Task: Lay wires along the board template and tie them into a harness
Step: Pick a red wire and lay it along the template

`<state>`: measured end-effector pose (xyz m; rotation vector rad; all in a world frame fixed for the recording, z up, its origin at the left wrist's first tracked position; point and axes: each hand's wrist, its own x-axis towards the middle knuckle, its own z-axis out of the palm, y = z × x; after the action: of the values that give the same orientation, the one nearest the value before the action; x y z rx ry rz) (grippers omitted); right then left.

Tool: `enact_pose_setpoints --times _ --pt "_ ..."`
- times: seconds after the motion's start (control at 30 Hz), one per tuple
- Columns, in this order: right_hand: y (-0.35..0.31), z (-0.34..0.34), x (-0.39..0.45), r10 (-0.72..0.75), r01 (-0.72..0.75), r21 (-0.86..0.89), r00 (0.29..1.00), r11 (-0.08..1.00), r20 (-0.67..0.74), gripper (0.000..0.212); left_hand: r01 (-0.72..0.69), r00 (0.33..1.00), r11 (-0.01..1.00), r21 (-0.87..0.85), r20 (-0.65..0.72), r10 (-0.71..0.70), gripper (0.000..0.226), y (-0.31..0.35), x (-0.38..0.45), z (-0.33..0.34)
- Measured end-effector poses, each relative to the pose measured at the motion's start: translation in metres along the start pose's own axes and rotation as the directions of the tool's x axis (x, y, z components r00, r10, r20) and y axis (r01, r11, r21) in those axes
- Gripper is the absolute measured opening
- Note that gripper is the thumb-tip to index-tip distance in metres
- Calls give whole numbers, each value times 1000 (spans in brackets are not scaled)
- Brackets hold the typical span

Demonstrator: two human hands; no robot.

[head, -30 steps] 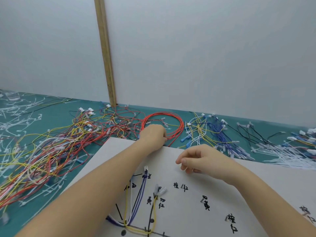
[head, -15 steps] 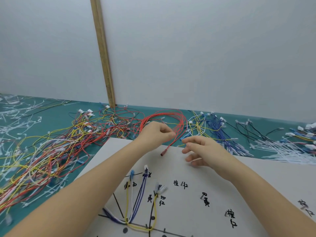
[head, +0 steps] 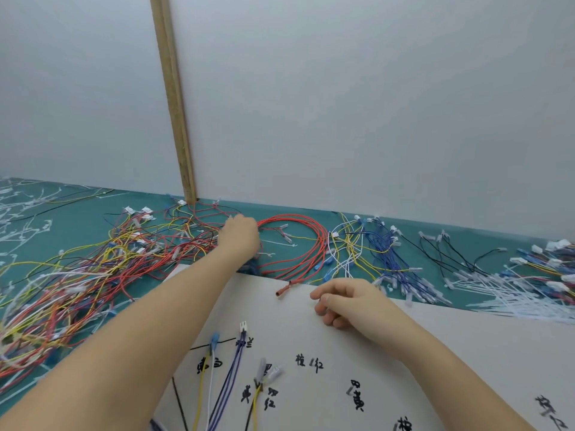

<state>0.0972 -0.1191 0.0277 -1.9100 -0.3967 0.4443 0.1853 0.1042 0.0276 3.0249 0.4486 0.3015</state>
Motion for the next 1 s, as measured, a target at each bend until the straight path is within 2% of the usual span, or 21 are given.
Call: enact_pose_setpoints --times 0.1,0.23,0.27,0.33,0.4,0.43,0.47,0.53,0.57,0.63,0.8,0.9,0.93,0.97,1.0 --pt "3 -1 5 21 -21 25 1000 999 -2 24 45 997 999 20 62 -46 15 -6 6 3" --pt "5 -1 12 50 -49 73 999 996 -13 27 38 999 999 -8 22 -38 6 -11 12 0" --pt "5 -1 12 58 -56 92 998 994 -18 27 46 999 998 -33 11 -46 14 -13 14 -1" --pt "6 -1 13 69 -66 118 997 991 -27 27 75 997 989 -130 9 -75 27 -16 20 -5" --pt "6 -1 13 74 -69 122 997 990 -36 28 102 994 940 -326 -9 -111 32 -20 26 -8" --pt "6 0 13 74 -69 118 996 991 -40 28 121 990 877 -464 -7 -140 31 -20 29 -10" --pt "5 1 13 73 -68 116 996 991 -43 28 148 984 765 -627 12 -180 26 -19 30 -12" --pt "5 1 13 74 -68 117 996 991 -48 27 199 966 411 -890 107 -237 16 -15 30 -20" --pt "4 1 13 75 -69 118 996 991 -51 27 206 961 256 -945 146 -233 22 -14 29 -26" --pt "3 1 12 77 -70 120 996 990 -55 27 179 968 75 -981 162 -193 28 -13 27 -35" --pt "2 2 11 78 -70 114 995 991 -70 28 -11 991 -207 -978 16 -130 27 -7 15 -66" --pt "2 2 11 78 -70 109 994 992 -71 27 -72 992 -346 -935 -30 -124 27 -8 13 -84" --pt "2 2 11 77 -69 107 995 992 -70 27 -75 992 -366 -927 -31 -126 27 -8 13 -87" --pt "3 2 11 75 -68 107 995 992 -69 27 -62 993 -327 -943 -24 -118 25 -7 12 -89" --pt "3 2 11 74 -67 109 995 992 -69 27 -20 996 -183 -983 -2 -94 24 -7 11 -89"
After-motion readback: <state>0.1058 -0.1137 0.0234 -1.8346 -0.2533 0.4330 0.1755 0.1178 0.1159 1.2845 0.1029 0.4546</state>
